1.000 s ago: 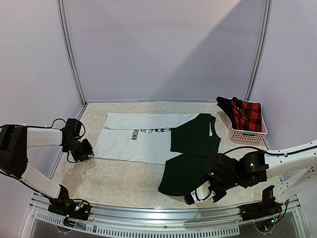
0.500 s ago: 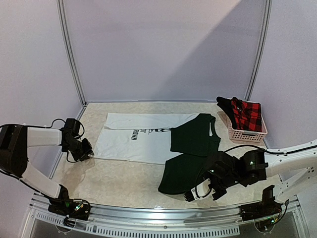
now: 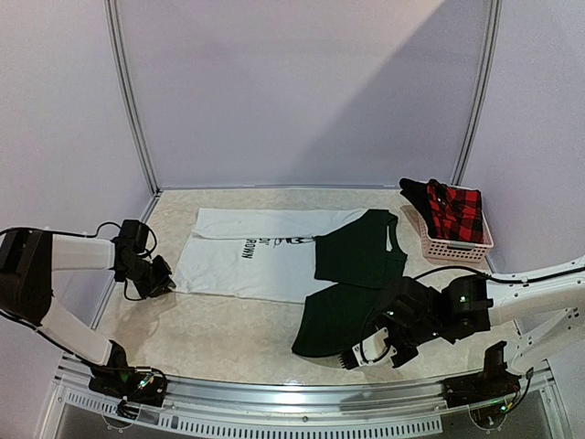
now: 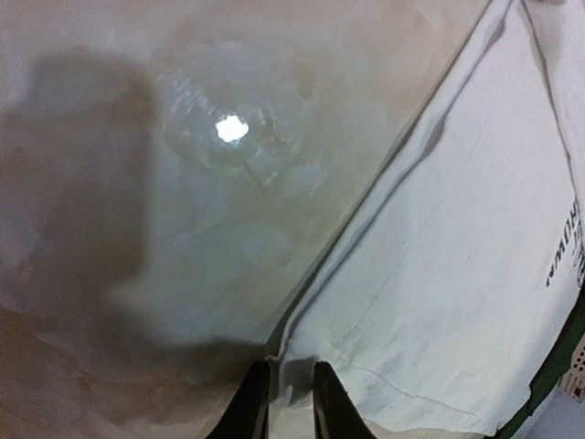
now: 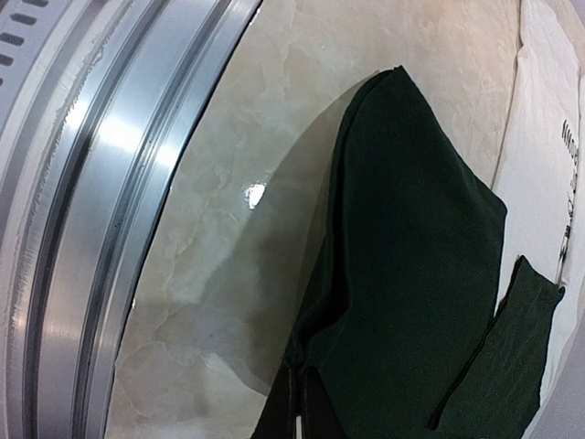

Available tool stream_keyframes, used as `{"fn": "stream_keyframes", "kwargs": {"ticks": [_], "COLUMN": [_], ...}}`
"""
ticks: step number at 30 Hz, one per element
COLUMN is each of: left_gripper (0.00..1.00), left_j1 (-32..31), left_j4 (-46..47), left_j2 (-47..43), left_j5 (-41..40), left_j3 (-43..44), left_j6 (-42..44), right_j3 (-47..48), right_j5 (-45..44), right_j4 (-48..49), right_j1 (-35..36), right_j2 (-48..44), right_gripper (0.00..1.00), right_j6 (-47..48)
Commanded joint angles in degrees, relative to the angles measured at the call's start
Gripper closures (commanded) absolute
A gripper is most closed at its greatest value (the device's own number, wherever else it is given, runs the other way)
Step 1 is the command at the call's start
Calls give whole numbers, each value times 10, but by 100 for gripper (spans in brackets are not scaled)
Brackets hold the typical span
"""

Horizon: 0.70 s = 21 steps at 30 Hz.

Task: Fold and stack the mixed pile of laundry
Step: Pick up the 1/3-folded T-shirt from the center of the board, then fold the 1/3-folded T-shirt at the center of the board.

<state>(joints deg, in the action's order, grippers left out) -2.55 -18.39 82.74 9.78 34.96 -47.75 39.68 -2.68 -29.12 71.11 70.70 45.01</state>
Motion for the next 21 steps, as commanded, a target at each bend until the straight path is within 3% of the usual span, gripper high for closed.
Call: {"fn": "stream_keyframes", "kwargs": {"ticks": [1, 6, 21], "left_gripper": [84, 100, 100], "left_j1": [6, 6, 5], "left_j4": [12, -2, -66], "left_j2": [13, 5, -59], "left_j5": [5, 10, 13], "left_j3": [2, 23, 127], "left_j6": [1, 16, 62], "right_j3": [3, 11, 124], "right_j5": [2, -2, -62], "right_j4": [-5, -12, -96], "right_j1": [-13, -46, -191], "right_j2": [0, -14, -54], "right_gripper": [100, 100, 100], "right_j6": [-12, -12, 19]}}
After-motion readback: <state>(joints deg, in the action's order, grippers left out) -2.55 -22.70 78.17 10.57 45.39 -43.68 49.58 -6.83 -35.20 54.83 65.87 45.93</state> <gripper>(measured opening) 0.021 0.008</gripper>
